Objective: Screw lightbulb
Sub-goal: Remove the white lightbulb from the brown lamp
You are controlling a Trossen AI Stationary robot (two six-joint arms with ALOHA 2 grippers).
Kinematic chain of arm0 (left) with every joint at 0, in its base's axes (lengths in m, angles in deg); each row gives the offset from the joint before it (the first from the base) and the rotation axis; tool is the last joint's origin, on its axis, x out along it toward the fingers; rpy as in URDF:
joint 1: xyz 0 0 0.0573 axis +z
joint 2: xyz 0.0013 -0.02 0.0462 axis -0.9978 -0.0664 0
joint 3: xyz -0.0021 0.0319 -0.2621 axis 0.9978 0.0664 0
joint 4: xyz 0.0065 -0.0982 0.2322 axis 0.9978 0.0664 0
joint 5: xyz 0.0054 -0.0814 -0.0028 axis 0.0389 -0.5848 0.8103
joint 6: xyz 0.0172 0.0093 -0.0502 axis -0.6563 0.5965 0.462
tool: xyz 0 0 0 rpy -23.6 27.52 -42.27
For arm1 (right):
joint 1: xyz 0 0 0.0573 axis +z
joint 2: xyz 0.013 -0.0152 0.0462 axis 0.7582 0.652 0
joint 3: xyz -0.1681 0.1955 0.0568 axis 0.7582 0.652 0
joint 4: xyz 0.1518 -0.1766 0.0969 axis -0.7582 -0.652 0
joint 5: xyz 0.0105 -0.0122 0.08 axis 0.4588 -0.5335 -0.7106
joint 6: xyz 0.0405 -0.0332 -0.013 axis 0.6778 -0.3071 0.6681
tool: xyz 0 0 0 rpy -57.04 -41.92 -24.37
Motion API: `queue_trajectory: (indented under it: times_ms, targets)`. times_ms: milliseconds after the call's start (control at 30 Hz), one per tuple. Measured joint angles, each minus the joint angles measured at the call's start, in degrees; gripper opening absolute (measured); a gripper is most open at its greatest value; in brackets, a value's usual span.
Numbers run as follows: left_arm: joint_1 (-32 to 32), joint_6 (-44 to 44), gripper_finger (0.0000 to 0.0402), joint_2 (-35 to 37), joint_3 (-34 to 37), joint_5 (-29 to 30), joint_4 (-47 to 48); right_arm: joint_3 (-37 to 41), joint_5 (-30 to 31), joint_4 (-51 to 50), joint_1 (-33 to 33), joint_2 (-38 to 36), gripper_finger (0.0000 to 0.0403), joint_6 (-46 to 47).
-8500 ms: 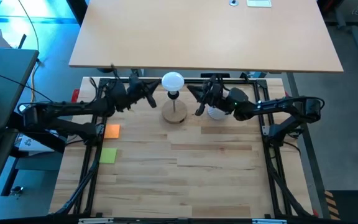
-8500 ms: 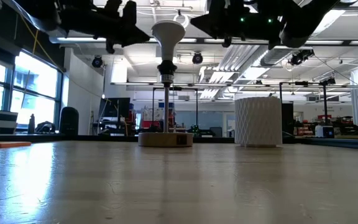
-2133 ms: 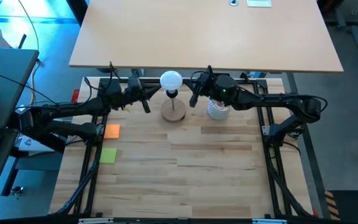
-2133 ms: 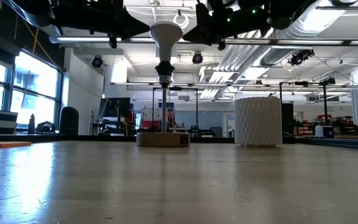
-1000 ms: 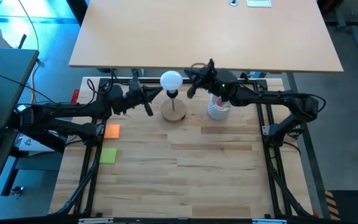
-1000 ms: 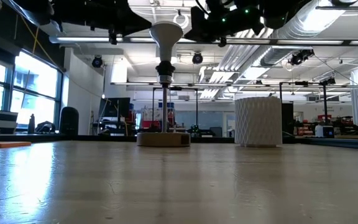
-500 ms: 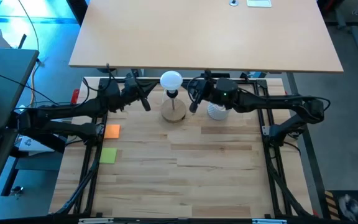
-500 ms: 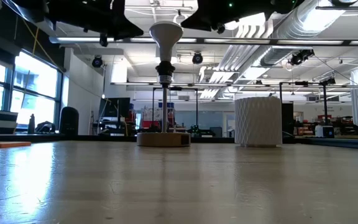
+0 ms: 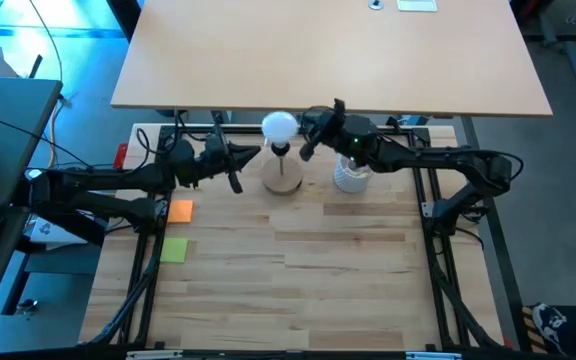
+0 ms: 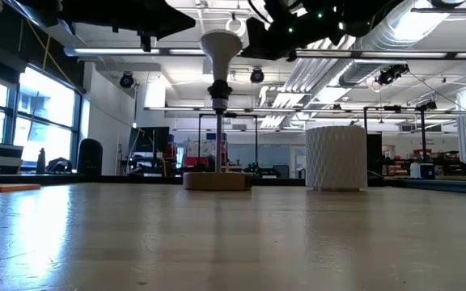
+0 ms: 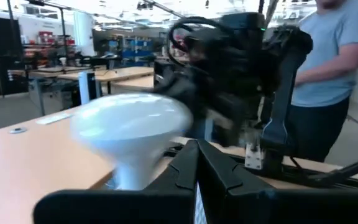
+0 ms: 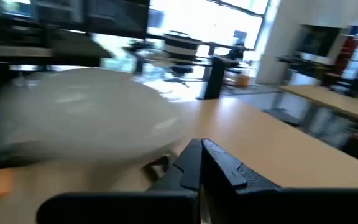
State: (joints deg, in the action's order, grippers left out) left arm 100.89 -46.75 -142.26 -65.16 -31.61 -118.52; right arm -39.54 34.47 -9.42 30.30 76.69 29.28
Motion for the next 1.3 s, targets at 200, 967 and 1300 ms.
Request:
queue_trajectory:
  times_ms: [200, 967, 1300]
  targets:
    - [-0.33, -2.13, 0.0, 1.8, 0.0, 8.38, 2.89, 0.01, 2.39, -2.0, -0.16, -2.29, 0.0, -3.0]
    - [1.72, 0.58, 0.0, -3.15, 0.0, 1.77, -5.13, 0.0, -5.69, -4.78, -0.22, -3.92, 0.0, 0.78]
    - [-0.95, -2.52, 0.0, -1.46, 0.0, 13.59, -2.98, 0.0, -6.29, -5.9, -0.85, -6.43, 0.0, 1.38]
